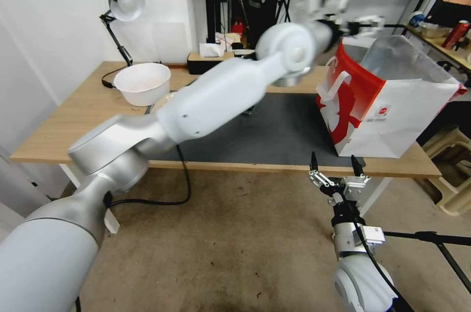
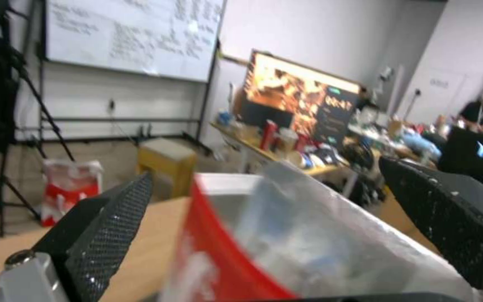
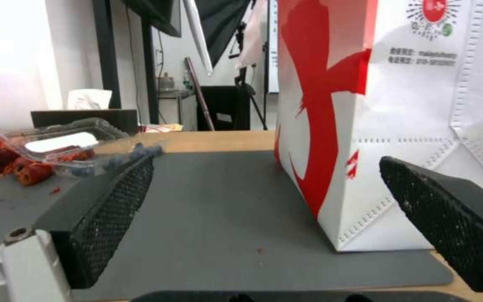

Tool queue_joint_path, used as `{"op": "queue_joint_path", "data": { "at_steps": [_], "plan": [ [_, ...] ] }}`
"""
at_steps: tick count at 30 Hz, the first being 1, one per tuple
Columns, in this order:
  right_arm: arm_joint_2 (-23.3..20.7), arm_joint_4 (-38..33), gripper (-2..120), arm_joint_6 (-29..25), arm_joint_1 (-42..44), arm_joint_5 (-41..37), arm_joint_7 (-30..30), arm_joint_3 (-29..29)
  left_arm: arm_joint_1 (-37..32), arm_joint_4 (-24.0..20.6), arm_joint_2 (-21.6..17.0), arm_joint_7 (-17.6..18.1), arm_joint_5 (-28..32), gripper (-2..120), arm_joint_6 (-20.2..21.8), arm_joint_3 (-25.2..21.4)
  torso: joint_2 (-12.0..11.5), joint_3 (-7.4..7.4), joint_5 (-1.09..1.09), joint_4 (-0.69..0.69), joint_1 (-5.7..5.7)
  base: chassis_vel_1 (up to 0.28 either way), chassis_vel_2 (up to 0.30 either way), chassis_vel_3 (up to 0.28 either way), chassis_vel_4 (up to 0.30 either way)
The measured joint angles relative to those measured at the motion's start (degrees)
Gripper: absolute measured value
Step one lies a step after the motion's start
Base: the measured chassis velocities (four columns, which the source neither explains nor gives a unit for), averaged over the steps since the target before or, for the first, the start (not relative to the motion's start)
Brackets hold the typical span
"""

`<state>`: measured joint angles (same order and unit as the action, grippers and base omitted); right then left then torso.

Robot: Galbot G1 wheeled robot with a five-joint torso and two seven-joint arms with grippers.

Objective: Pick up the trash from the table and place it into the takeout bag.

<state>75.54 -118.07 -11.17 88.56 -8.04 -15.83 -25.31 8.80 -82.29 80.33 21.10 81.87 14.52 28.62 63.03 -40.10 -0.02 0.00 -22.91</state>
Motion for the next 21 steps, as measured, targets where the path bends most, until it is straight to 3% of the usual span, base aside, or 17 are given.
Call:
{"op": "queue_joint_path", "data": {
  "at_steps": [5,7,17,19,21],
  "plan": [
    [0.14,-0.03,100,0.08,0.05,0.27,-0.01,0.07,-3.61,-3.73,-3.85,-0.62,-3.28,100,-1.44,-1.60,0.00,0.00,0.00,0.01,0.00,0.000,0.000,0.000,0.000],
    [0.19,-0.03,100,0.11,0.09,0.48,-0.01,0.22,-6.81,-6.61,-6.83,-1.46,-7.62,100,-2.69,-2.50,0.00,-0.01,0.01,0.01,0.00,0.000,0.000,0.000,0.000],
    [0.30,0.18,100,0.12,0.10,0.90,-0.03,0.73,-13.68,-10.04,-13.10,-4.66,-15.26,100,-5.95,-5.36,0.00,-0.01,0.02,-0.01,-0.01,0.000,0.000,0.000,0.000],
    [0.29,0.33,100,0.11,0.19,1.06,-0.04,0.82,-17.48,-11.65,-16.16,-6.41,-17.65,100,-6.78,-8.45,0.00,-0.01,0.01,0.00,0.00,0.000,0.000,0.000,0.000],
    [0.29,0.34,100,0.11,0.20,1.10,-0.05,0.86,-18.28,-11.97,-16.82,-6.73,-18.22,100,-6.88,-9.28,-0.01,-0.01,0.00,0.00,0.00,0.000,0.000,0.000,0.000]
  ]
}}
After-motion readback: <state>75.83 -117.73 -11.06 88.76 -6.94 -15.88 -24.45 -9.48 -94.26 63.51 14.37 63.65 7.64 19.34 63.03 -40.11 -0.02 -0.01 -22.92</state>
